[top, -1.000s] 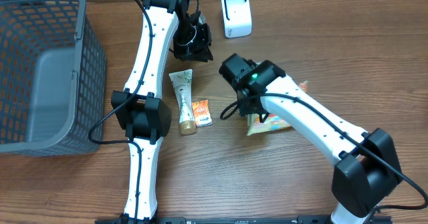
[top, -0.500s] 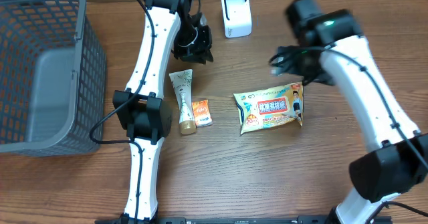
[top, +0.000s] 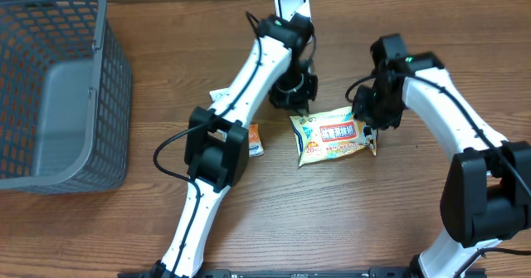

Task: Scan the item barcode
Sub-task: 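Grasp the bag with both grippers near the scanner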

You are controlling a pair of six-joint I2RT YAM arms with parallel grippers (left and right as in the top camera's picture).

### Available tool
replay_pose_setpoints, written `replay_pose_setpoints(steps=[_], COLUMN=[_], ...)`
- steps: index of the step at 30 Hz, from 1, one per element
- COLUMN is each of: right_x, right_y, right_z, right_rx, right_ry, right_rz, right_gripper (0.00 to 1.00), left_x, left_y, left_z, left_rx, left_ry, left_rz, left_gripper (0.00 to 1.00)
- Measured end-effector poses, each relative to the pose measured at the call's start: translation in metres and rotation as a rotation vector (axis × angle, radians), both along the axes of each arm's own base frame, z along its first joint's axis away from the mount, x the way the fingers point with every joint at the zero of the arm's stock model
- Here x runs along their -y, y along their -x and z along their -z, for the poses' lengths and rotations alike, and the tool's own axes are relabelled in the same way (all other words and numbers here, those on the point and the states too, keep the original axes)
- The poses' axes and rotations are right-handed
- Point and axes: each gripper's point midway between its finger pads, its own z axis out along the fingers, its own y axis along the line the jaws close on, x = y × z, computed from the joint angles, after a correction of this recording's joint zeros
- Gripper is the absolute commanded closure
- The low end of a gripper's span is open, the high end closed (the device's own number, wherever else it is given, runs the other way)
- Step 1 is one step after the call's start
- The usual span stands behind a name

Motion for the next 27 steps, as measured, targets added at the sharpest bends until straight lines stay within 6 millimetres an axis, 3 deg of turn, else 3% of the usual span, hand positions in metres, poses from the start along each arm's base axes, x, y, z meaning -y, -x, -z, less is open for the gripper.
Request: replay_pose_setpoints(steps=[3,5,10,15,16,19,23,27], right_x=[0.001,0.006,0.024,0.032,0.032,0.032,0.027,0.026], right_y=[0.008,0.017,0.027,0.033,0.034,0.028,0.011,0.010], right_z=[0.025,0.035,0.043,0.040,0.037,0.020,-0.003,-0.004], right_rx=[-0.007,-0.031,-0.066,-0.098,-0.102,-0.105,-0.055,-0.050], right_ry=[-0.003,0.012,0.091,0.134,0.139,0.147,0.142,0.145], right_rz=[0.009,0.030,0.078,0.090,0.090,0.092,0.065,0.048], right_gripper=[0.71,0.77,0.77,0.76,0.73,0.64,0.62,0.47], left_x=[0.007,0.004,-0.038,-0.086,-0.099,-0.111,-0.094,-0.056], left_y=[0.009,0.013,0.016,0.005,0.001,-0.014,-0.036,-0.029], left_z=[0.020,0.033,0.054,0.051,0.047,0.028,-0.005,-0.023], left_rx=[-0.016,-0.031,-0.040,-0.039,-0.048,-0.048,-0.010,-0.029], left_ry=[-0.010,-0.038,-0.258,-0.408,-0.420,-0.380,-0.181,-0.023], left_rz=[0.020,0.012,-0.065,-0.155,-0.187,-0.248,-0.263,-0.205], left_gripper=[0.96,0.96,0.96,0.96,0.96,0.96,0.96,0.96])
